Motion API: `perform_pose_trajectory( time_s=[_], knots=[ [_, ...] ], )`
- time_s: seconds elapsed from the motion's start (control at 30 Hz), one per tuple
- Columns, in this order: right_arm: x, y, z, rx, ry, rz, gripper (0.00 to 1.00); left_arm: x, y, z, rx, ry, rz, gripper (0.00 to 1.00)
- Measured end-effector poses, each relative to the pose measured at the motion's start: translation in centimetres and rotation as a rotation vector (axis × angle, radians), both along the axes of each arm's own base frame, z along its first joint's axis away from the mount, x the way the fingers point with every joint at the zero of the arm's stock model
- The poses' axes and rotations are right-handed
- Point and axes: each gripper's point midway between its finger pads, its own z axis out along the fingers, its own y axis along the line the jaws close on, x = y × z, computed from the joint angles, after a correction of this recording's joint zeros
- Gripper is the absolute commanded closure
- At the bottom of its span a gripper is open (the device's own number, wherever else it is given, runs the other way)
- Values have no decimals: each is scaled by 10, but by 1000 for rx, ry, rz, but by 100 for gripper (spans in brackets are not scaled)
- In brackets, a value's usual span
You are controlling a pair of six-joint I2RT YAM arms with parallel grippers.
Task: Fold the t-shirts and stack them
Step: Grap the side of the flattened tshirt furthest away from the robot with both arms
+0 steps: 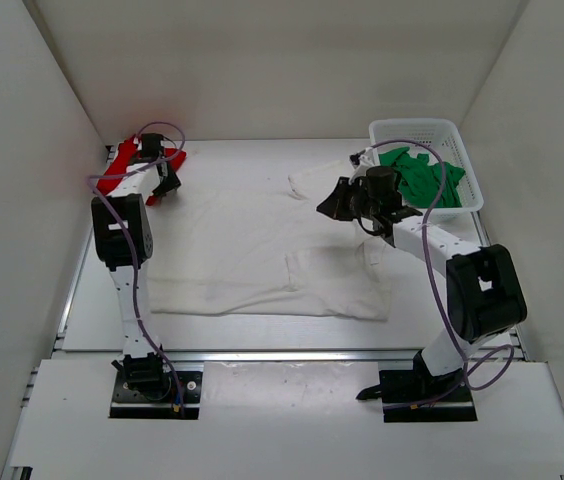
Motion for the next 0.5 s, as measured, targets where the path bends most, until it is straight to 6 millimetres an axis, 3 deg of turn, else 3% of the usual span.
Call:
perform_pose_trajectory(
  time_s=[0.23, 0.5],
  knots=[
    [2, -6, 15, 26, -32, -17, 100, 2, -4, -2, 71, 28, -27, 51],
    [4, -9, 24, 54, -52, -21, 100, 4, -2, -2, 118, 36, -40, 86]
  ],
)
